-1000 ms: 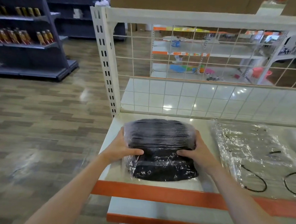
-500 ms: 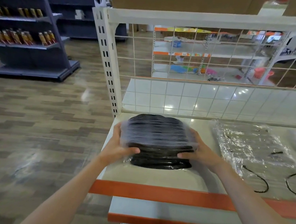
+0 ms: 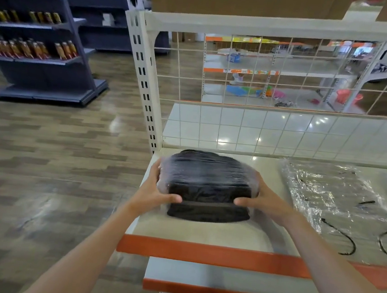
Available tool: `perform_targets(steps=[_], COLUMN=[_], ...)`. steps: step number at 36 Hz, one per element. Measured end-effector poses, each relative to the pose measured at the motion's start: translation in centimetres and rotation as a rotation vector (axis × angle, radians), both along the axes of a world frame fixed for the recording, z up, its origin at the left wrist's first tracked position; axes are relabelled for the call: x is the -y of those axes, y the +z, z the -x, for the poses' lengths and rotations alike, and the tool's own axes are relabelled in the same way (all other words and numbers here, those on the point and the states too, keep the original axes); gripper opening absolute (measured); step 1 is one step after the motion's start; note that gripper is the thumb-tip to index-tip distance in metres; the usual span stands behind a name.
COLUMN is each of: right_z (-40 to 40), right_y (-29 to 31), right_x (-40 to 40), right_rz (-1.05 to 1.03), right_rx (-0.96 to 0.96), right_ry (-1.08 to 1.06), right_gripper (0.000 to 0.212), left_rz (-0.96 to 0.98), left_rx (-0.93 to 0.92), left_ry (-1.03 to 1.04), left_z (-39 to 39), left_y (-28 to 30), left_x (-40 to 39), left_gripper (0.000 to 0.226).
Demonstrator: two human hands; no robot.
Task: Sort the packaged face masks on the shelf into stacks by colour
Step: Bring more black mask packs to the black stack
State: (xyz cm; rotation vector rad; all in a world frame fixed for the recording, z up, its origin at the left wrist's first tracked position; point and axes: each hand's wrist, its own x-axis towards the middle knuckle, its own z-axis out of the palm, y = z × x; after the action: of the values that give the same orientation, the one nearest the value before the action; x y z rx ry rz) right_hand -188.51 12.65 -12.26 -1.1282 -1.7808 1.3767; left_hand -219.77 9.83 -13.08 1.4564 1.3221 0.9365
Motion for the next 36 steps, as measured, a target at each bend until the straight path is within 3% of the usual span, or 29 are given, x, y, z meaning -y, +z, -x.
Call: perform_targets(steps=[4, 7, 11, 13, 18, 22, 28, 31, 36], right_z=[-0.1, 0.6, 0.9, 1.0, 0.4, 0.2, 0.5, 0.9, 1.9], right_y=[-0.8, -0.9, -0.1, 0.6, 0.5, 0.4, -0.8, -0.8, 0.0], right_x=[0.1, 0.2, -0.3, -0.2, 0.4, 0.1, -0.7, -0.5, 0.3], right_rz=[0.003, -0.121, -0.148, -0.123, -0.005, 0.03, 0.002, 0.019, -0.051], right_rx=[0.037, 0.065, 0.009, -0.009, -0.028, 0.011, -0.012, -0.024, -0.059], right_ry=[0.076, 0.05, -0.041, -0.047, 0.022, 0.055, -0.261, -0.302, -0.162], right_gripper=[0.111, 0.099, 0.076, 0.082, 0.111, 0.115, 0.076, 0.063, 0.083], left_rz=[-0.022, -0.101, -0.157, -0.139, -0.046, 0.054, 0.152, 0.133, 0.061], left_rx=[-0.005, -0.12, -0.135, -0.084, -0.039, -0.032, -0.055, -0.008, 0.017], left_ry=[-0.123, -0.111, -0.017, -0.037, -0.011, -0.015, -0.061, -0.041, -0.014], left_z=[0.2, 0.1, -0.5, -0.7, -0.4, 0.0, 0.3, -0.1, -1.2], left_y=[-1.8, -1.8, -0.7, -0.3, -0.3, -0.3, -0.5, -0.3, -0.9], left_x=[0.7, 0.5, -0.6, -1.0, -1.6, -2.0, -2.2, -2.0, -1.7], left_gripper=[0.127, 0.118, 0.083, 0.067, 0.075, 0.089, 0.136, 0.132, 0.116])
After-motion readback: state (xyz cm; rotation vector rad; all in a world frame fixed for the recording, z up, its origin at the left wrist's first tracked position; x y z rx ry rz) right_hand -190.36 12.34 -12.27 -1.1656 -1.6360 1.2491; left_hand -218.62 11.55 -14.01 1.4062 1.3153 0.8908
